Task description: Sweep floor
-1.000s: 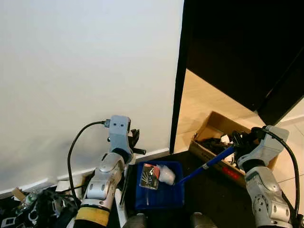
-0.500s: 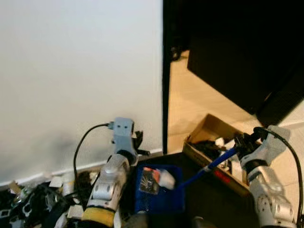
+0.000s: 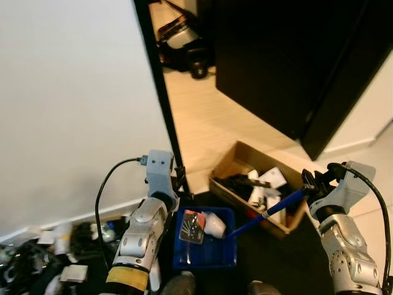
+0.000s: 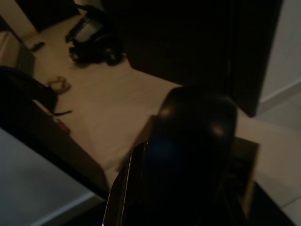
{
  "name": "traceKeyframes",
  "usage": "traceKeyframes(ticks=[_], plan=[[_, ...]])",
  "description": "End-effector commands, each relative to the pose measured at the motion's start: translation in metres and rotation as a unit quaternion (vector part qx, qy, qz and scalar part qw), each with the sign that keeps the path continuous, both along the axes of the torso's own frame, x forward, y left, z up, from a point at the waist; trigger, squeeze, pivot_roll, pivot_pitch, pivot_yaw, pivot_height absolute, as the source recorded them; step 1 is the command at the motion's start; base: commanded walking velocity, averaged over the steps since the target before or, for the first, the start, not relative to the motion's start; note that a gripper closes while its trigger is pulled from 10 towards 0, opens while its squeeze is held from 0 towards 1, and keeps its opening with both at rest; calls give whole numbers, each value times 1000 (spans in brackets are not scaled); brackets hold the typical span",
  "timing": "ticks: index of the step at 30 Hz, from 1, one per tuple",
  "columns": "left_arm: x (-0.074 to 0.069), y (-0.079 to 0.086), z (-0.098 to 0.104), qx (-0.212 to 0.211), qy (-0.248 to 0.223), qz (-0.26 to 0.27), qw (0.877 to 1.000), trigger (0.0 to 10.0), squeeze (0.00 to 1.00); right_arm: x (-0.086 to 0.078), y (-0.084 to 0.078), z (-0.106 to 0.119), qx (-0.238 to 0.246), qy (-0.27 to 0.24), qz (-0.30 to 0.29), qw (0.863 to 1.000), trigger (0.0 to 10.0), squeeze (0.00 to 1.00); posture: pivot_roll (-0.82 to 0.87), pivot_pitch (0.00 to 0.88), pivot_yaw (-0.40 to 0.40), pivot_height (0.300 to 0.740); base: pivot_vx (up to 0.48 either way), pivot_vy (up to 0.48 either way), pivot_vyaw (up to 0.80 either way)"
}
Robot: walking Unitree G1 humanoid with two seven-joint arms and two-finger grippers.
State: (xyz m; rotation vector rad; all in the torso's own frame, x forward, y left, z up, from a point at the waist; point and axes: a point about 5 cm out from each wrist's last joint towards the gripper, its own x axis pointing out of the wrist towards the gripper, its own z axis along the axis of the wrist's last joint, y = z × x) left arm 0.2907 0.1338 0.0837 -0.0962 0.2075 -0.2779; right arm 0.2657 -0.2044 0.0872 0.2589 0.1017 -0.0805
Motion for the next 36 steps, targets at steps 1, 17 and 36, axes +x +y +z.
traceKeyframes(ticks=[1,17,36], plan=[[0,2,0,10,-2,2,1000,10000,0,1,1,7,7,-18,2,1000,10000,0,49,100,31,740,0,0,0],[-1,1,-2,6,4,5,1000,10000,0,3,18,26,13,-69,67,995,10000,0,46,102,30,740,0,0,0],[2,3,-2,8,3,8,1000,10000,0,45,-19,122,7,-214,6,977,10000,0,52,88,41,740,0,0,0]])
